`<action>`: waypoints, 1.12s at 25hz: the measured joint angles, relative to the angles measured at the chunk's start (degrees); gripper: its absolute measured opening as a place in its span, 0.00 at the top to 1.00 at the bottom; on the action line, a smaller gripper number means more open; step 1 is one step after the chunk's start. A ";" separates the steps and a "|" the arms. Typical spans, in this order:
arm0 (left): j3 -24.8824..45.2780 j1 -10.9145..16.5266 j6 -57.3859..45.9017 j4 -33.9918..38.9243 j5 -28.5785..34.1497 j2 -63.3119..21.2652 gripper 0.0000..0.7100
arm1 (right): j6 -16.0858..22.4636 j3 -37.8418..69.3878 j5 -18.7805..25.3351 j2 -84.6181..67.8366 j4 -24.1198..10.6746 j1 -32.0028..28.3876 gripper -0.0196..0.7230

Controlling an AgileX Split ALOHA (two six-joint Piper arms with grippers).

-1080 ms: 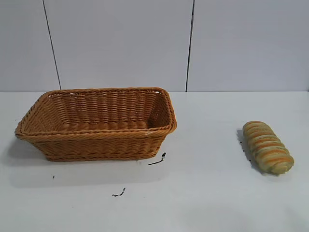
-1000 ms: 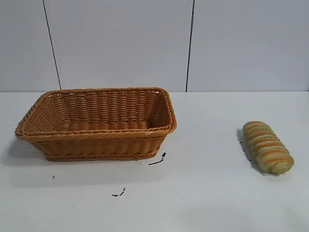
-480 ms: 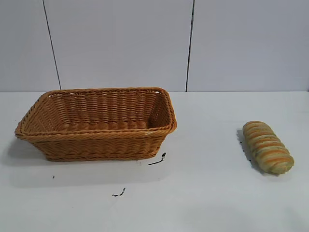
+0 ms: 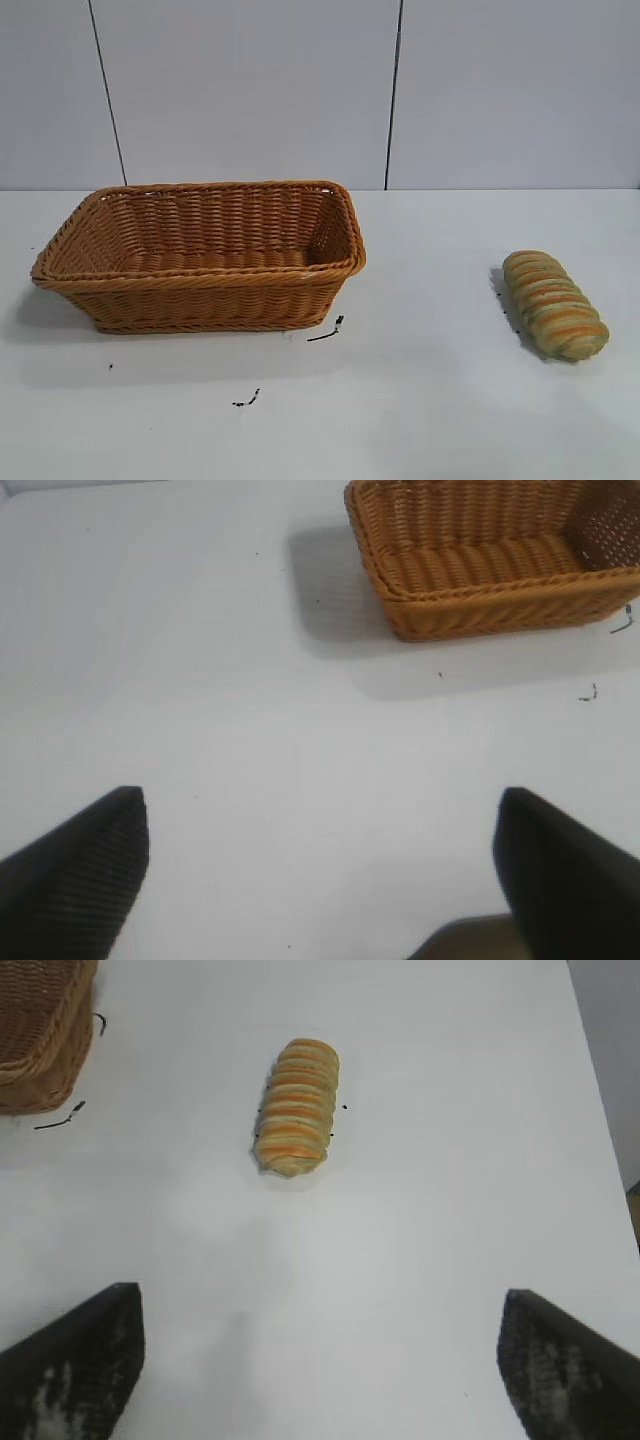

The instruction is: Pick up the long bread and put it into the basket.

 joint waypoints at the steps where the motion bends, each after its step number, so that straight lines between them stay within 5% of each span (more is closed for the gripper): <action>1: 0.00 0.00 0.00 0.00 0.00 0.00 0.02 | 0.00 -1.68 -0.11 3.50 0.00 0.00 0.08; 17: 0.00 0.00 0.00 0.00 0.00 0.00 0.02 | -0.20 -28.54 -2.44 50.81 -0.34 1.99 0.08; 28: 0.00 0.00 0.00 0.00 0.00 0.00 0.02 | -1.04 -31.08 -7.77 66.59 -0.46 1.99 0.08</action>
